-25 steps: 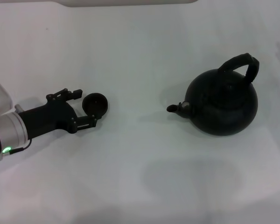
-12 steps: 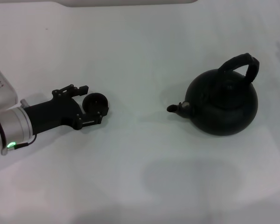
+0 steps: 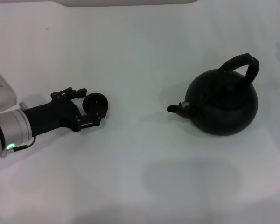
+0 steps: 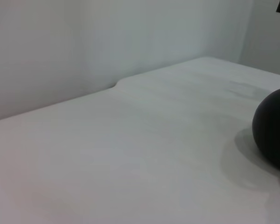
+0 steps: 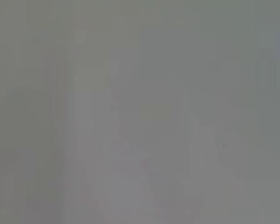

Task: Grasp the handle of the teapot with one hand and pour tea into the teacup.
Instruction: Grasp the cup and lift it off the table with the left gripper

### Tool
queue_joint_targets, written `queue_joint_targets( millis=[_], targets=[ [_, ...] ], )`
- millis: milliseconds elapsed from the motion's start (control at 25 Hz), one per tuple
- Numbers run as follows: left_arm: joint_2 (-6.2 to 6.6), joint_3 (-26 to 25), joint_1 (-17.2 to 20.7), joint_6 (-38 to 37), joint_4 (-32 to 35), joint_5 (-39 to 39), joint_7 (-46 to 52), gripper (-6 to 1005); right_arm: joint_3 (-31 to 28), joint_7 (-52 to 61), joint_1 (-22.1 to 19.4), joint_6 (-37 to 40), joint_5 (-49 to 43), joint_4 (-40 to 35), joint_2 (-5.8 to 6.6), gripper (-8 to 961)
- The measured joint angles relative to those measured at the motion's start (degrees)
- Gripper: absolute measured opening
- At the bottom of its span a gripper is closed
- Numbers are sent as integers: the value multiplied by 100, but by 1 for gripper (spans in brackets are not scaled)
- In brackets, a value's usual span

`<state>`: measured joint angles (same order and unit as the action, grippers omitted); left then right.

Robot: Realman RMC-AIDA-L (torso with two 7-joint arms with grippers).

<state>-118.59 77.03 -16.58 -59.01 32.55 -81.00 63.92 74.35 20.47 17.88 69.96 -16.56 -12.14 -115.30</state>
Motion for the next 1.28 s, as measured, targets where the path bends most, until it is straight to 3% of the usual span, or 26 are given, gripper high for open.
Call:
queue_joint_targets(
  millis=[360,960,1160,1280],
  targets=[
    [3,4,-9,103,-22,-32,7,865,1,1,-36,125,-5,10,0,812],
    [0,15,-360,166,-370,-189,71,855,9,10,-82,200,-5,10,0,811],
    [-13,71,-363,142,-321,-251,71,699,9,10,-85,168,-4,10,1,811],
    [-15,276,-298,138,-149,-254,71,699,9,6,-84,158,4,10,5,811]
  ],
)
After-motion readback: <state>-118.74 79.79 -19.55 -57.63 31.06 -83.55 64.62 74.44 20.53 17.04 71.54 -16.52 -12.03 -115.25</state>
